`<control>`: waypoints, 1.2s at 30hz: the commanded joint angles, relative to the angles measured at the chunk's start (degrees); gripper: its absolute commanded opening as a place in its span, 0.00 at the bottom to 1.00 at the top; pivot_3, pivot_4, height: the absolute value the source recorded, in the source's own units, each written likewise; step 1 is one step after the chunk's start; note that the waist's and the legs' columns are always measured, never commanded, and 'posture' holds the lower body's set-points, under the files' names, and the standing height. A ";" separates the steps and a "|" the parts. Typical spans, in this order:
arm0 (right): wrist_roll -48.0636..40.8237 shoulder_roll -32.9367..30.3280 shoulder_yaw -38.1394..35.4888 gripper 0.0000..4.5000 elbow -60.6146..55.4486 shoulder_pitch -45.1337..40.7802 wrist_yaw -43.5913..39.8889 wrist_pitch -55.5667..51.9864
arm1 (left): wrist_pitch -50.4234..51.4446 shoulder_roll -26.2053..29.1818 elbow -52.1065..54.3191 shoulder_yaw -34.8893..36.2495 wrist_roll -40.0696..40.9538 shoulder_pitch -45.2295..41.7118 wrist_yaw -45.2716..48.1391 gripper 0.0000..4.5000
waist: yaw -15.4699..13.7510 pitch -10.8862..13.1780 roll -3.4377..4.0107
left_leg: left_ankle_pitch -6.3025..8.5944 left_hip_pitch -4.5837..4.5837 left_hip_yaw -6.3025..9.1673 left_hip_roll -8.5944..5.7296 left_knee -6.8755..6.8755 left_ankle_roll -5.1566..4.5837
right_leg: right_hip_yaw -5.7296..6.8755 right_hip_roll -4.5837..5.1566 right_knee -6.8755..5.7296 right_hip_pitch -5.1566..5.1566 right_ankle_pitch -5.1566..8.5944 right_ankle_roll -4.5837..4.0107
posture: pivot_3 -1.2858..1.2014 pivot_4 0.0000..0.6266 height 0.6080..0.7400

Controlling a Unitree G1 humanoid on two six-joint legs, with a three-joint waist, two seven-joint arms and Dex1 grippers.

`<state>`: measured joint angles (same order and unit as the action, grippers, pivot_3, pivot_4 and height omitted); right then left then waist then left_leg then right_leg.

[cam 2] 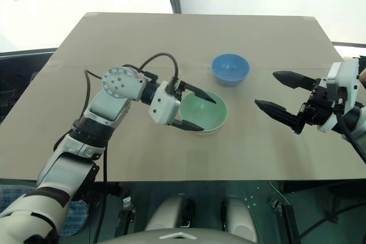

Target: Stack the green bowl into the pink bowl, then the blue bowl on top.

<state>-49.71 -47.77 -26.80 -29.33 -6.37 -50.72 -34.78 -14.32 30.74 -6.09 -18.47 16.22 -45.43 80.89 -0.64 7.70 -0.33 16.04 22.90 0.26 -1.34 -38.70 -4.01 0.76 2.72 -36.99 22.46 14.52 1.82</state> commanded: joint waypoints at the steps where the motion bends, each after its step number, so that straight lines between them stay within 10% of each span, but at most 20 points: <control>1: -0.18 -0.44 -0.46 1.00 -0.93 -0.56 0.12 1.26 | 10.42 2.87 4.67 5.76 6.36 3.60 -2.52 0.90 | 0.12 0.00 0.00 | 0.00 -0.03 0.00 0.03 0.00 0.00 | -0.01 -0.04 -0.02 0.00 0.00 0.00 | 0.52 0.24 1.00; 16: 21.19 1.18 22.36 1.00 18.43 -22.85 1.18 6.86 | 30.85 6.87 8.82 25.77 13.24 13.17 -23.40 0.90 | -0.04 0.05 0.01 | -0.14 -0.13 0.02 0.09 -0.17 0.25 | 0.01 -0.06 -0.09 -0.09 0.00 -0.01 | 0.52 0.24 1.00; 36: 51.24 22.66 44.69 1.00 71.72 -53.62 2.40 24.61 | 42.66 10.70 28.71 41.67 22.46 35.23 -33.10 0.90 | 1.09 0.08 0.03 | -0.17 -0.03 -0.06 -0.07 0.30 0.36 | -0.10 0.12 0.08 0.23 -0.01 -0.04 | 0.52 0.24 1.00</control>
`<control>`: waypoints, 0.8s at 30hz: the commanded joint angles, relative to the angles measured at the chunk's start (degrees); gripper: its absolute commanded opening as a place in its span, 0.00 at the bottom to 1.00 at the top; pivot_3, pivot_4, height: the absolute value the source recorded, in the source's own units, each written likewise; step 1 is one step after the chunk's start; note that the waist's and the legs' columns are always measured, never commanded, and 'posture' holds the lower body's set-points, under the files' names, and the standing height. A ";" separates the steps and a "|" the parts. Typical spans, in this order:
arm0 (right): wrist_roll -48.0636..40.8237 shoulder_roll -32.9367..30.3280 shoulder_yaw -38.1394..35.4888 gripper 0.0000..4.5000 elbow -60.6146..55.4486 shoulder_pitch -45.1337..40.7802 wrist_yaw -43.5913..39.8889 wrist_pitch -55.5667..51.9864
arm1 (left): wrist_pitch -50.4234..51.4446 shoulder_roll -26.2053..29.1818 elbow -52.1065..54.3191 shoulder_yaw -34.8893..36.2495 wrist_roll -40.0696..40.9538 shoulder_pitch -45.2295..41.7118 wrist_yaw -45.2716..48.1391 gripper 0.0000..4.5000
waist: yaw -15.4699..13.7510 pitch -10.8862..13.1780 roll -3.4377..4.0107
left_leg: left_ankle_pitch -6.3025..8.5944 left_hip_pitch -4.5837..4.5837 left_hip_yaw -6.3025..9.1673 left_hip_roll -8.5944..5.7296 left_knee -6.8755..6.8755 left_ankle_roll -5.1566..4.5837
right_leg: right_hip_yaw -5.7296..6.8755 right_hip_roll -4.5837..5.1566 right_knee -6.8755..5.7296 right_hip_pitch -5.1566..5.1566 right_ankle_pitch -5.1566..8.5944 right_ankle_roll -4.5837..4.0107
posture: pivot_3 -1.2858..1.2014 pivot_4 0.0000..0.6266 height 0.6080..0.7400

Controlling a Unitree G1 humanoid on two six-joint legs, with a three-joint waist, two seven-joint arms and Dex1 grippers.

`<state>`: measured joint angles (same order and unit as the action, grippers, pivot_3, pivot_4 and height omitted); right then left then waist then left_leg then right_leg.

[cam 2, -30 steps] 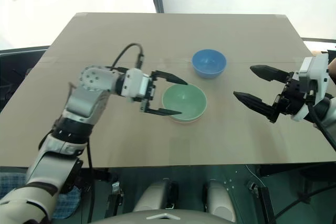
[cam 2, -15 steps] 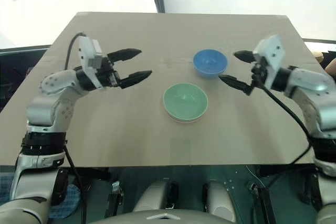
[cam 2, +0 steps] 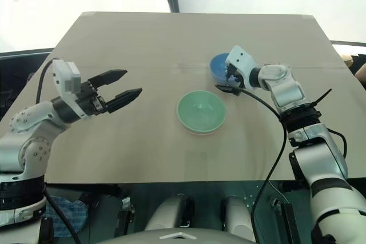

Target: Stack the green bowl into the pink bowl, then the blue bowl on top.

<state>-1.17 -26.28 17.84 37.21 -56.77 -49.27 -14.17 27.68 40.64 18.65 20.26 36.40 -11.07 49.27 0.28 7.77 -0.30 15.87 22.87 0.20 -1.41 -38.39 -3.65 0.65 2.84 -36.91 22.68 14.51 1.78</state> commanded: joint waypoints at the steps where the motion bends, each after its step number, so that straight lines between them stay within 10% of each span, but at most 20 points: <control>1: 3.49 1.93 0.16 1.00 7.36 -3.94 1.21 4.93 | 1.00 0.71 4.46 3.44 3.01 1.24 -1.81 0.90 | 0.29 0.00 0.00 | -0.01 -0.01 0.00 0.00 0.01 0.02 | 0.00 0.00 -0.02 0.00 0.00 0.00 | 0.52 0.24 1.00; 5: 5.99 4.42 0.10 0.89 14.40 -6.23 1.54 8.16 | 2.72 0.70 6.19 5.43 7.27 2.61 -1.83 0.91 | 0.73 0.01 0.02 | -0.06 -0.06 0.01 0.00 0.07 0.11 | 0.00 -0.01 -0.06 0.00 0.00 -0.01 | 0.52 0.24 1.00; 15: 9.16 6.22 -0.97 0.02 20.80 -8.64 1.19 12.97 | 4.33 1.68 7.51 6.62 10.60 5.15 -2.57 0.91 | 0.84 0.04 0.07 | -0.08 -0.07 0.02 0.00 0.11 0.16 | 0.00 -0.02 -0.08 0.02 0.00 -0.02 | 0.52 0.24 1.00; 24: 10.24 5.10 -1.05 0.02 18.70 -6.98 -0.31 16.23 | 3.88 1.35 6.02 5.37 11.86 3.57 -1.97 0.91 | 0.80 0.06 0.11 | -0.08 -0.08 0.02 0.00 0.13 0.17 | 0.00 -0.02 -0.07 0.02 0.00 -0.02 | 0.52 0.24 1.00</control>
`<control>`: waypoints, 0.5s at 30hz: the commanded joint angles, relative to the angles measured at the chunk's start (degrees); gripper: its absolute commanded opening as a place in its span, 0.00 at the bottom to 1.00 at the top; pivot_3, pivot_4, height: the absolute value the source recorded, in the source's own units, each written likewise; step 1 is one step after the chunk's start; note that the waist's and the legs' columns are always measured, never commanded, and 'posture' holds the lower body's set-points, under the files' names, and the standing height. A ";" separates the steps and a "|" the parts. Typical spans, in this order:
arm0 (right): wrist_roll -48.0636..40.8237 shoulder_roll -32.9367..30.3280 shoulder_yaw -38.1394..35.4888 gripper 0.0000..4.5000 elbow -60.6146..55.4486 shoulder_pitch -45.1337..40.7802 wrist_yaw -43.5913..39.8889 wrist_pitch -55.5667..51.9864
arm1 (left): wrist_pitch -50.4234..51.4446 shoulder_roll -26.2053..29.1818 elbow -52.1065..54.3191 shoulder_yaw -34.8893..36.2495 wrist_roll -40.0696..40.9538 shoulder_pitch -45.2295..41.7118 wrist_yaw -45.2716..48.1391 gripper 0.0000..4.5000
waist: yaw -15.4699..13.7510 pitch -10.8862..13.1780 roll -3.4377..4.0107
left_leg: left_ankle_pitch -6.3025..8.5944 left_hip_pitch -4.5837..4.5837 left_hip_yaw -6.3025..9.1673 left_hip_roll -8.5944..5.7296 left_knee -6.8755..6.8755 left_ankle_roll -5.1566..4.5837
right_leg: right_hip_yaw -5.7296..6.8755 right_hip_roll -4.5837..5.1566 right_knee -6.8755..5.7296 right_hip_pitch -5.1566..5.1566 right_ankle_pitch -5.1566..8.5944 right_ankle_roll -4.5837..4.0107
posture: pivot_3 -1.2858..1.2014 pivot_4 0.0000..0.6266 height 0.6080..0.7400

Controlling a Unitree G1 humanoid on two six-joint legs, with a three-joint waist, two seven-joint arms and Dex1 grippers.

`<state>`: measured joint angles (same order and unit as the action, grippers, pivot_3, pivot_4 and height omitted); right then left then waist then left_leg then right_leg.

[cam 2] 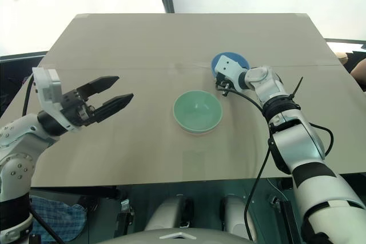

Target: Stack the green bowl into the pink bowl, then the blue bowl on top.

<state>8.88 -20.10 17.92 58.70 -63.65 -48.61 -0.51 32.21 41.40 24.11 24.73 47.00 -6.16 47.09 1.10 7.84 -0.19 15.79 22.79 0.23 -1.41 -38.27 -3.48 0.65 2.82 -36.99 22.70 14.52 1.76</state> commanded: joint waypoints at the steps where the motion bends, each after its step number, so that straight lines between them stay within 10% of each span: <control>1: 0.24 -1.20 -1.13 0.02 -3.02 0.09 -1.20 2.89 | -0.71 0.62 0.40 0.83 1.24 -1.47 0.31 0.91 | -0.03 0.00 0.00 | 0.00 0.00 0.00 0.00 0.00 0.00 | 0.00 0.00 0.00 0.00 0.00 0.00 | 0.52 0.24 1.00; 15: -15.72 -13.20 -4.25 0.02 -64.58 13.46 -19.52 -20.08 | -2.31 1.19 -4.43 -2.85 -0.88 -5.61 4.79 0.91 | -0.41 0.07 0.11 | 0.01 0.05 0.05 0.04 0.13 -0.02 | 0.02 0.02 0.10 0.02 0.00 0.00 | 0.52 0.24 1.00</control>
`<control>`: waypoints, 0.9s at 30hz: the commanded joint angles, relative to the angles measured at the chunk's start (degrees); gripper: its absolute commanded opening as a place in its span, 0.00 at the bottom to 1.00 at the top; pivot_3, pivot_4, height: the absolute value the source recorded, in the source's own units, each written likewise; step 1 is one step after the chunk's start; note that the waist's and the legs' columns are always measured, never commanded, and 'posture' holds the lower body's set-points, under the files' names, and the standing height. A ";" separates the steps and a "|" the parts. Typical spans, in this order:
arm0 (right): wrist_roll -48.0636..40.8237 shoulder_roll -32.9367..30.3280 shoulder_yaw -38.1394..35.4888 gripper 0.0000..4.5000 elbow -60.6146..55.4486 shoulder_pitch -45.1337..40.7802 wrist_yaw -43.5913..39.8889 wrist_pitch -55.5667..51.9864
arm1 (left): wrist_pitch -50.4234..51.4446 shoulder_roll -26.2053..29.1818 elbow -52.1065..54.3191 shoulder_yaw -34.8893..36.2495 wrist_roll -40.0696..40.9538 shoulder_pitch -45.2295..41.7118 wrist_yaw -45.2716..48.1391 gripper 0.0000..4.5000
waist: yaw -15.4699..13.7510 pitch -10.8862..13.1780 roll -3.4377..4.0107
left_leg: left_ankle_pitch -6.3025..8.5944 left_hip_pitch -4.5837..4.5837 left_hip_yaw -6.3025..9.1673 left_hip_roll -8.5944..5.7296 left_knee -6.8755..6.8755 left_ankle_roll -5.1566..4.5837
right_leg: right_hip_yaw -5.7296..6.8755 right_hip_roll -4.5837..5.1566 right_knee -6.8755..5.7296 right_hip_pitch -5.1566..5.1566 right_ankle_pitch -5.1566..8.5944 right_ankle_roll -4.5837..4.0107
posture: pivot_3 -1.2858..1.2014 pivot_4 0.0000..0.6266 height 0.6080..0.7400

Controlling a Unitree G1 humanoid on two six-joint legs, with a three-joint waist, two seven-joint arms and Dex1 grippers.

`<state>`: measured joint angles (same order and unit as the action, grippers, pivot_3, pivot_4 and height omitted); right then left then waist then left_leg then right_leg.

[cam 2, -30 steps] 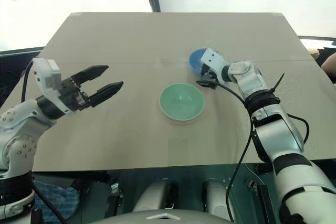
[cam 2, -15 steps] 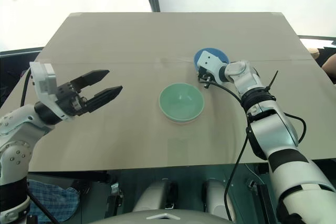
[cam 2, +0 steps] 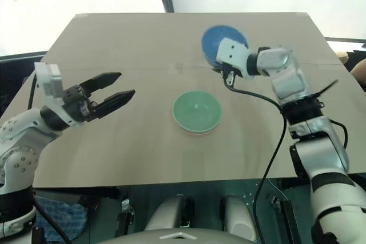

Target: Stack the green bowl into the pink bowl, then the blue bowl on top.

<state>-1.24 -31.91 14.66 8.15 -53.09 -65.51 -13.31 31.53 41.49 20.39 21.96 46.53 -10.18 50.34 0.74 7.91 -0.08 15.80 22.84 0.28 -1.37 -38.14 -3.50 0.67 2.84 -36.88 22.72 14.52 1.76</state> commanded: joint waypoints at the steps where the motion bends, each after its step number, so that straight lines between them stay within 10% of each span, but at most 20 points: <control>1: -6.83 -2.10 -0.64 0.02 -18.75 4.41 -3.09 -9.66 | -1.83 1.19 -1.43 -0.52 -0.77 -2.21 2.10 0.91 | -0.17 -0.01 -0.01 | 0.00 0.00 0.00 0.00 -0.01 0.00 | 0.00 0.01 0.00 0.00 0.00 0.00 | 0.52 0.24 1.00; 8: -11.57 -4.11 1.92 0.02 -33.97 8.83 -2.74 -20.07 | -3.19 1.31 -5.39 -3.64 -3.04 -5.87 5.48 0.91 | -0.13 -0.02 -0.03 | 0.02 -0.03 0.01 -0.05 -0.06 -0.02 | 0.01 0.13 -0.02 -0.01 -0.01 0.00 | 0.52 0.24 1.00; 14: -12.04 -4.36 1.41 0.63 -35.75 9.07 1.34 -24.90 | -3.69 1.00 -7.23 -5.37 -3.84 -8.18 7.52 0.91 | -0.11 -0.01 -0.03 | 0.01 -0.02 0.02 -0.05 -0.06 -0.03 | 0.03 0.14 -0.01 0.00 0.00 0.00 | 0.52 0.24 1.00; 27: -22.98 -11.00 -17.21 0.63 -35.08 22.72 3.47 -26.17 | -4.42 0.70 -2.25 -6.31 -7.55 -2.58 3.90 0.91 | -0.45 -0.03 -0.09 | 0.06 0.05 0.03 -0.06 -0.02 -0.10 | 0.05 0.18 0.10 -0.04 0.00 0.00 | 0.52 0.24 1.00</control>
<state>-21.60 -41.84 3.46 -25.93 -33.02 -62.49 -40.78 27.96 41.30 15.06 15.09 39.87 -13.77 55.02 0.29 7.88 -0.17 15.86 22.89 0.32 -1.42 -38.13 -3.60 0.72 3.01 -36.76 22.68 14.51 1.76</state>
